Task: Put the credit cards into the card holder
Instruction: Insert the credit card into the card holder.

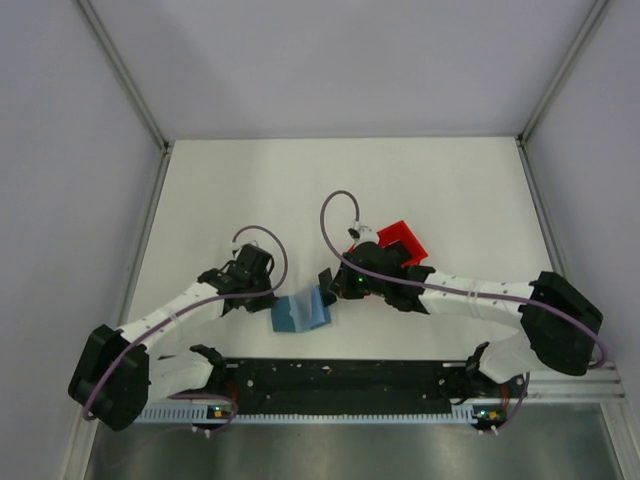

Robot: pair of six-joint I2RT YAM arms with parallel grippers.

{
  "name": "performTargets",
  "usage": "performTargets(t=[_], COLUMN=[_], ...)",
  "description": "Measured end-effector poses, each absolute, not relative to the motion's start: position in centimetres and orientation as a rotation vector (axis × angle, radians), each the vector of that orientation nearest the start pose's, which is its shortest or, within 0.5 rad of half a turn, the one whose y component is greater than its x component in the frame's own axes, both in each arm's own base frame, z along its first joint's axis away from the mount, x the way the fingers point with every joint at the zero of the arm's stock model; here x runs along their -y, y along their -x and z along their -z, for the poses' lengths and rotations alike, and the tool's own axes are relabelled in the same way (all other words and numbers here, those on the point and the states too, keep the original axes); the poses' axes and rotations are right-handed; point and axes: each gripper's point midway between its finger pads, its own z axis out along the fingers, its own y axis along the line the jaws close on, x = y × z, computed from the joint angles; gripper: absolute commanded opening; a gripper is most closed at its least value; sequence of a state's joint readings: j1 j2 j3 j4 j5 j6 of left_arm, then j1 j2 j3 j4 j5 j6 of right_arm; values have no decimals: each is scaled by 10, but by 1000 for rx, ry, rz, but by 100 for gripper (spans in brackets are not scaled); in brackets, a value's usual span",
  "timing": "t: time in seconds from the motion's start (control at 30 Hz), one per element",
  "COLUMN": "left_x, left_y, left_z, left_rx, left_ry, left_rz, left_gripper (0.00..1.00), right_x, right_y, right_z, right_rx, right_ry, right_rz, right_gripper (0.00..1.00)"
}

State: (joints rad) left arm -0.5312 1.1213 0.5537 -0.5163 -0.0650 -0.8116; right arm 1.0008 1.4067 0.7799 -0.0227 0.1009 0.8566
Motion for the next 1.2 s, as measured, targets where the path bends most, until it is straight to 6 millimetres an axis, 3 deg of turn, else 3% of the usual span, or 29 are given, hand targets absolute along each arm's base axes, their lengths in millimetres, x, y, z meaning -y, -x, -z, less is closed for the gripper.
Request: performTargets(t=[0.27, 0.53, 0.77, 1.2], left_x=[136, 140, 140, 141], left_y=[-195, -199, -199, -200], left_z=[-35, -37, -37, -37], left_rx=[-2669, -2652, -2650, -2641], left_ry=[399, 395, 395, 394], left_rz=[350, 373, 373, 388], left_gripper=[0, 0, 0, 0], right_x=[-337, -338, -327, -332], right_y=[-194, -192, -188, -184], right_z=[-81, -74, -59, -60], right_rx=[-2435, -2451, -2477, -2482], right_ry=[122, 111, 89, 99], right_rz=[-843, -856, -815, -863], right_gripper=[0, 0, 0, 0])
